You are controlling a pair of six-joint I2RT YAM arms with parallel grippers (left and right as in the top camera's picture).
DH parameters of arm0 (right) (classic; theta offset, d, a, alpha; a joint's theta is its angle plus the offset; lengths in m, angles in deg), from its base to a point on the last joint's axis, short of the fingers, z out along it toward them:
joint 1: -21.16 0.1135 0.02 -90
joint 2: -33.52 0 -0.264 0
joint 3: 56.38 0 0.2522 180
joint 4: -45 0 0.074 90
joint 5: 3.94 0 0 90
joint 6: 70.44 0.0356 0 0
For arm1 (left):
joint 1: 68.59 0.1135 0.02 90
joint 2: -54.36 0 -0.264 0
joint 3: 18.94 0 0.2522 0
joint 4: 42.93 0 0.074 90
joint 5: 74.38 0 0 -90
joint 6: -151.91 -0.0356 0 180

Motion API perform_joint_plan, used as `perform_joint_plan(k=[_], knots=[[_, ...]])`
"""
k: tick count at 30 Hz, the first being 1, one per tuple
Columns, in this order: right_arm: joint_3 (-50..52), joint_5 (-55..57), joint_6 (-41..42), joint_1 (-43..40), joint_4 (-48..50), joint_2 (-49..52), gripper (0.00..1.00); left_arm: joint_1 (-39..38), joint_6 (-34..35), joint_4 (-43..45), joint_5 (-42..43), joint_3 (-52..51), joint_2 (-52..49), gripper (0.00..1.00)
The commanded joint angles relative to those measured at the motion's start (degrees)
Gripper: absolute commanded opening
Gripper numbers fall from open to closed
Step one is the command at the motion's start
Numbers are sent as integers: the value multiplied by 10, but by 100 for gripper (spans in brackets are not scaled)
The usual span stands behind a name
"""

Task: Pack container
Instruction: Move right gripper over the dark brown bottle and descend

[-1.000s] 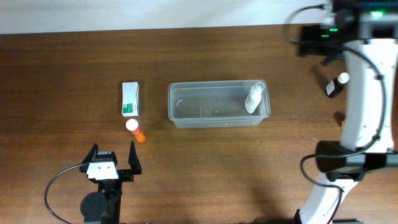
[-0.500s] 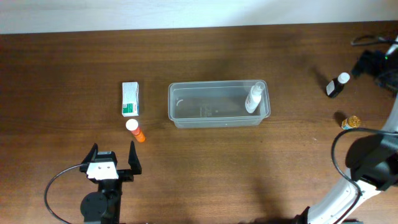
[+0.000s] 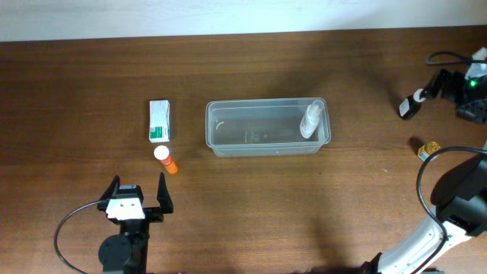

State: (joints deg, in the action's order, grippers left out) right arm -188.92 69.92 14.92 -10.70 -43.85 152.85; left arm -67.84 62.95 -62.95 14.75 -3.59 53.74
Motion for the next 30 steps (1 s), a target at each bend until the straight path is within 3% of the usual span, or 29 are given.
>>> perform_joint_plan(k=[1, 15, 30], knots=[[3, -37, -87, 14, 36, 1, 98, 3, -9, 2, 6, -4, 3, 99], [3, 54, -87, 23, 92, 21, 99, 3, -9, 2, 6, -4, 3, 99], [3, 46, -162, 38, 139, 93, 97, 3, -9, 2, 6, -4, 3, 99]])
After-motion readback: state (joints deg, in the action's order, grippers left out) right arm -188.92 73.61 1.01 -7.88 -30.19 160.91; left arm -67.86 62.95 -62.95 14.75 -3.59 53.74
